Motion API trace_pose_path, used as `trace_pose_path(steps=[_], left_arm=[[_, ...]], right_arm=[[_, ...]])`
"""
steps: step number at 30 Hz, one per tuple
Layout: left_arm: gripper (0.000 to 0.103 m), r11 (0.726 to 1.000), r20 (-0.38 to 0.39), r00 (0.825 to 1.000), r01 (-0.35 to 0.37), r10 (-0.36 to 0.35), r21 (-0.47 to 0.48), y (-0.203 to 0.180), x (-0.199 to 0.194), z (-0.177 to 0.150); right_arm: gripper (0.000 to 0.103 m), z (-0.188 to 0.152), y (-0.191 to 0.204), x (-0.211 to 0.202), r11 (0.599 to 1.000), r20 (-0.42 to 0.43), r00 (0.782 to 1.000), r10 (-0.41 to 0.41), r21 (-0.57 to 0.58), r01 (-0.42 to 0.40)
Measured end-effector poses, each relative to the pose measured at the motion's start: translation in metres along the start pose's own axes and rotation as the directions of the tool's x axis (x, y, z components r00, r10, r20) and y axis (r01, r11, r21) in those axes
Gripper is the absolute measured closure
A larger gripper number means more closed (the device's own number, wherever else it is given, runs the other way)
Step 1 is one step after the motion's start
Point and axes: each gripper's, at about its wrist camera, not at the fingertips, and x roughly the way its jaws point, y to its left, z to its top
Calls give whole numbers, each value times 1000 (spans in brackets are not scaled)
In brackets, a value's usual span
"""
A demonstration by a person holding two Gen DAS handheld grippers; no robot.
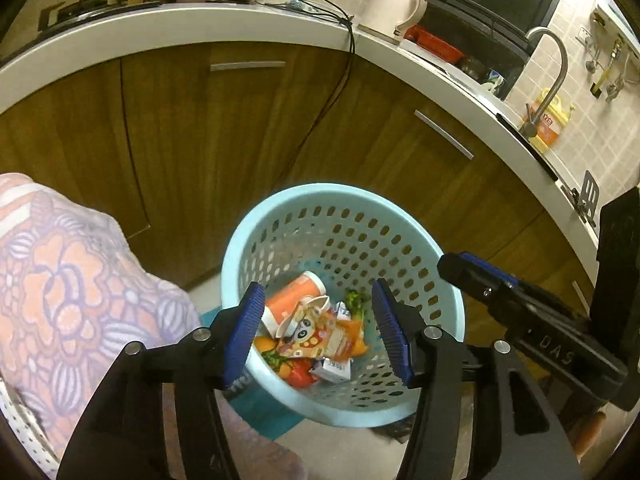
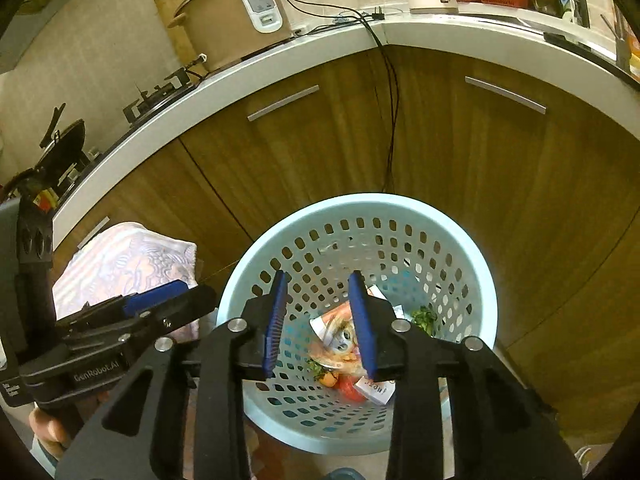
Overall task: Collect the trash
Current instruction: 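Carry the snack bag and vegetable over the basket and release both, then grasp the second snack bag with the left tool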
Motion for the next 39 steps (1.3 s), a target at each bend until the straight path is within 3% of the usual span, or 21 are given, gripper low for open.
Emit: trace_pose_path(steps=[10, 20, 22, 24, 29, 30, 32, 35, 39], left_arm=[[50, 999, 96, 994, -46, 46, -7, 12, -57, -8], [50, 984, 231, 958, -152, 168, -88, 60, -153, -35], [50, 977, 247, 948, -176, 202, -123, 78, -171, -47], [50, 971, 247, 944, -186, 219, -148, 93, -183, -57], [45, 951, 225, 931, -248, 286, -185, 133, -209, -93], [42, 950, 216, 933, -251, 289, -188, 140, -212, -99], [34, 955, 172, 948, -239, 269, -176, 154, -213, -113], [34, 947, 148, 939, -290, 310, -141, 160, -213, -128], [34, 948, 124, 942, -301, 313, -109, 165, -204, -130]], right_arm=[[74, 2, 39, -14, 996, 34, 998, 58, -67, -55], [74, -9, 127, -25, 960, 29, 982, 184, -218, -174], [59, -15, 147, -22, 949, 16, 979, 205, -246, -195], [52, -22, 163, -18, 942, 4, 977, 214, -266, -205], [51, -45, 213, 2, 911, -63, 971, 232, -335, -240], [45, -49, 222, 7, 908, -76, 970, 232, -340, -244], [43, -56, 235, 16, 905, -90, 969, 228, -346, -245], [43, -67, 252, 32, 899, -118, 967, 227, -356, -254], [43, -76, 267, 47, 899, -144, 968, 208, -363, -247]])
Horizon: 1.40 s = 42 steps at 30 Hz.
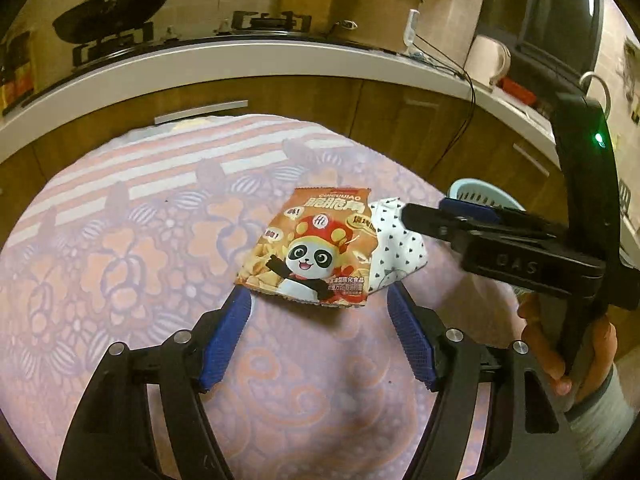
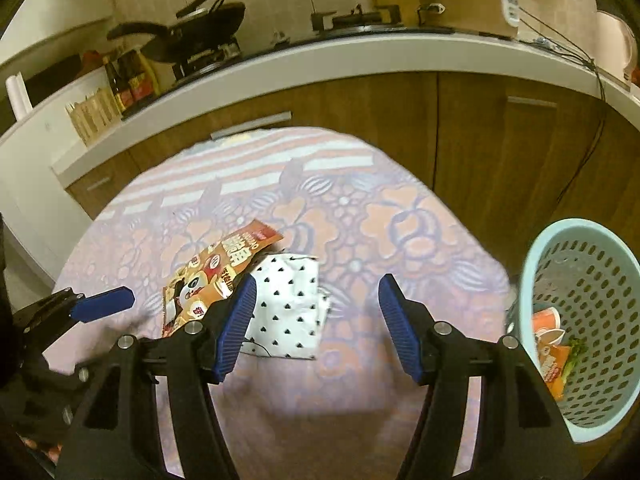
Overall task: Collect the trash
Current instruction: 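Grasp the second snack bag with the left tool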
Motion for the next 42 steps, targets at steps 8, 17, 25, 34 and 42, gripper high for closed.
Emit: trace_pose_path(steps=[8, 17, 25, 34, 42], left_arm=[[34, 1000, -36, 999, -21, 21, 7, -2, 23, 1], [26, 984, 5, 996, 89, -89, -156, 23, 17, 7], [20, 994, -75, 996, -54, 47, -100, 17, 46, 21], [45, 996, -64, 994, -86, 83, -40, 7, 46, 18], [96, 989, -37, 999, -22, 17, -145, 24, 32, 12]], right_arm=[[43, 0, 1, 11, 1000, -27, 999, -23, 7, 24], [43, 1, -5, 10, 999, -21, 1000, -22, 25, 23], [43, 1, -9, 10, 999, -22, 1000, -9, 45, 10], [43, 1, -7, 11, 999, -26, 1000, 12, 39, -11], [43, 0, -2, 14, 999, -45, 998, 44, 17, -44]])
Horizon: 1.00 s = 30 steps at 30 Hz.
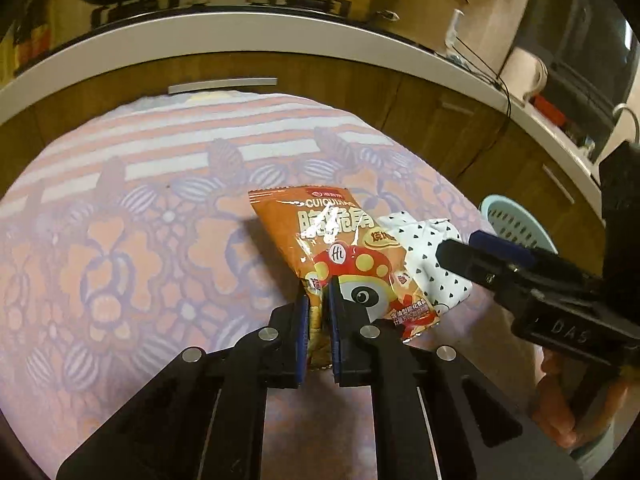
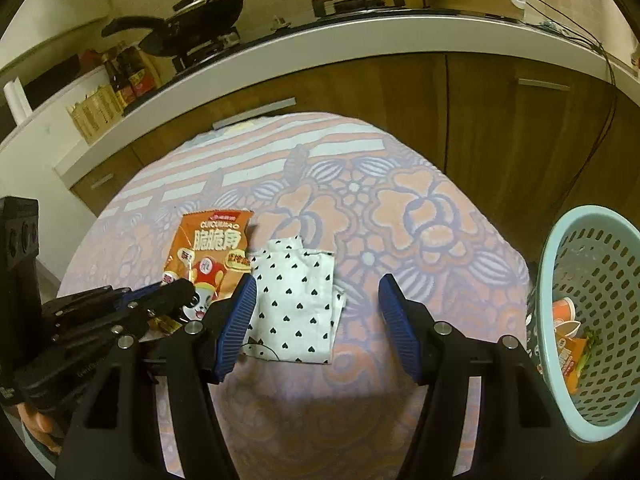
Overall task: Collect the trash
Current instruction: 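Grasp the second snack bag with the left tool, then grasp the white heart-print packet with the right tool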
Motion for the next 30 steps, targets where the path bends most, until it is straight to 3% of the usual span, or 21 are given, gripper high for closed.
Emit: trace_pose_path(steps=[8, 12, 15, 20, 21, 24, 30], left_arm=[[99, 994, 75, 997, 25, -16, -111, 26, -37, -5], [99, 983, 97, 995, 29, -11, -183, 50, -45, -11], [99, 973, 107, 994, 47, -23, -226, 62, -45, -14], [99, 972, 128, 991, 58, -29, -230, 63, -47, -14], [99, 973, 131, 991, 58, -28, -225, 62, -48, -15], [99, 973, 135, 990, 68, -39, -221, 61, -49, -14], [99, 975, 142, 988, 90, -62, -204, 50, -53, -12]], right_arm=[[43, 0, 8, 8, 999, -41, 999, -6, -39, 4], [23, -1, 23, 18, 995, -88, 996, -16, -95, 7], [17, -3, 41, 25, 991, -109, 994, 0, -131, -14], [18, -6, 61, 36, 968, -107, 984, -139, -226, 113], [25, -8, 62, 35, 965, -101, 984, -147, -231, 120], [73, -9, 62, 30, 964, -86, 987, -133, -242, 109], [75, -6, 49, 12, 980, -42, 996, -80, -183, 71]])
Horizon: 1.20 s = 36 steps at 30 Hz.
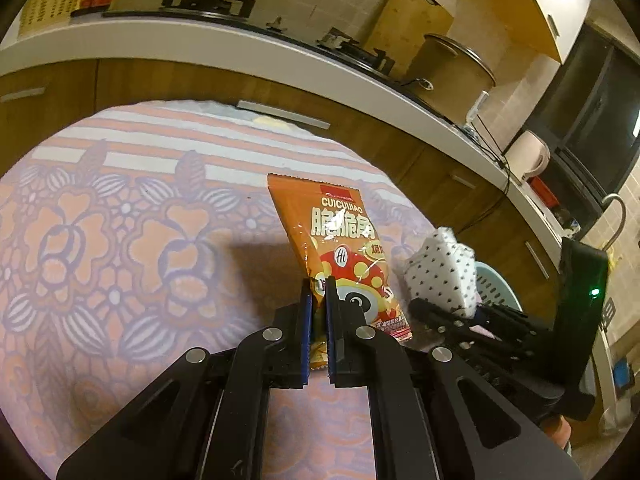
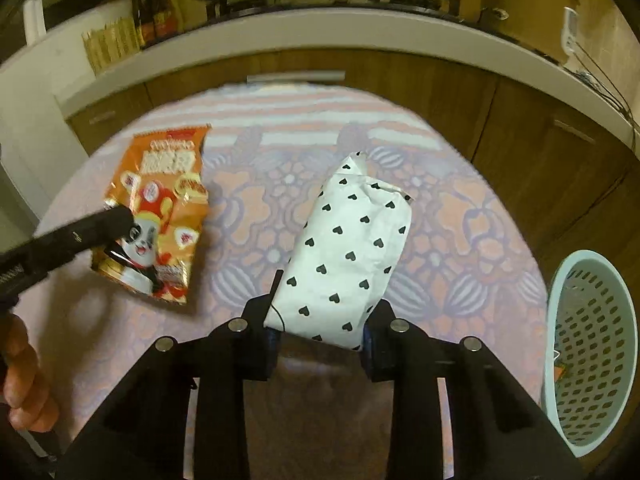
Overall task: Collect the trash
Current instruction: 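Grasp the white heart-print packet with the right tool, then carry the snack bag and packet over the basket and release both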
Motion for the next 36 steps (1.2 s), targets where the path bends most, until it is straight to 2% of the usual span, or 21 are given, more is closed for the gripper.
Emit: trace_pose_path(steps=[3, 9, 18, 20, 26, 31, 36], left_arm=[[99, 999, -1, 1000, 29, -29, 16, -16, -2, 1], [99, 993, -17, 996, 83, -82, 80, -68, 4, -3], [99, 973, -60, 986, 165, -157, 164, -149, 32, -3], [99, 970, -82, 987, 151, -137, 189, -167, 43, -4], [99, 955, -125, 977, 196, -171, 222, -210, 70, -5], [99, 942, -160, 970, 218, -181, 256, -242, 92, -11], [99, 932, -201, 963, 234, -183, 275, -258, 112, -20]], right_arm=[[75, 0, -10, -21, 1000, 40, 999, -1, 21, 0], [75, -1, -45, -68, 997, 115, 991, -64, 60, 58], [75, -18, -119, -118, 974, 150, 971, -188, 153, 165], [75, -24, -136, -124, 966, 150, 965, -214, 177, 187], [75, -41, -184, -136, 938, 125, 951, -282, 246, 246], [75, -54, -215, -132, 918, 81, 950, -303, 294, 267], [75, -65, -239, -122, 900, 30, 946, -322, 321, 296]])
